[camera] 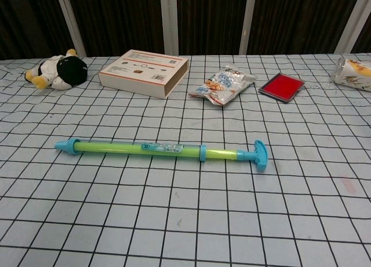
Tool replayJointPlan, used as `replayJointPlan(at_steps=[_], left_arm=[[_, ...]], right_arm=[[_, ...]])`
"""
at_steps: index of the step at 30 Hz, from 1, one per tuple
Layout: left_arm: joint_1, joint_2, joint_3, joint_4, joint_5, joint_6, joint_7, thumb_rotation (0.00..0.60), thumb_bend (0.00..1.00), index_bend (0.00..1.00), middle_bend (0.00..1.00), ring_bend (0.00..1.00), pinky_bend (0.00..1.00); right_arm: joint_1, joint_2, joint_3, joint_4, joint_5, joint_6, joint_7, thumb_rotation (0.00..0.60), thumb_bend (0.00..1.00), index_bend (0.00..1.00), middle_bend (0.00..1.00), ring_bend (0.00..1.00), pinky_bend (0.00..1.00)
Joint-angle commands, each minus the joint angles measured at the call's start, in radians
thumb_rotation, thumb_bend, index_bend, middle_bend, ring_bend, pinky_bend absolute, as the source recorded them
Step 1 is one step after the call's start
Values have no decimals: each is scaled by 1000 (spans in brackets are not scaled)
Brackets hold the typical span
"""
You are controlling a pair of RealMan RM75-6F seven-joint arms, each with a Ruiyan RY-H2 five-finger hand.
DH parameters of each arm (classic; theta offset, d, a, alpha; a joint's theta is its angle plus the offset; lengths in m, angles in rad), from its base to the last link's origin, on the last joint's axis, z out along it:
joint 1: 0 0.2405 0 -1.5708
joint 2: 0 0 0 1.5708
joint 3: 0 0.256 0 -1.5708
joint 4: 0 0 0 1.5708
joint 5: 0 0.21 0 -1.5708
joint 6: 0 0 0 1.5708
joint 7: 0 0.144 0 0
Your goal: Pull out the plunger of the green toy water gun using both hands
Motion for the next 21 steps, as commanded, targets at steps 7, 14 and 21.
replayJointPlan(at_steps=[7, 14, 21], left_arm=[[0, 5, 4, -9, -3, -5, -2, 600, 129, 0, 0, 0, 0], [-1, 11, 6, -19, -12, -16, 1, 600, 130, 0, 0, 0, 0], [-1, 15, 8, -31, -19, -21, 5, 600, 130, 0, 0, 0, 0]], right_arm=[[-1, 5, -9, -4, -6, -7, -4, 600, 211, 0, 0, 0, 0], [2, 1, -18, -6, -24, -11, -16, 600, 212, 0, 0, 0, 0], [10, -2, -26, -2, -46, -21, -10, 600, 211, 3, 0, 0, 0]])
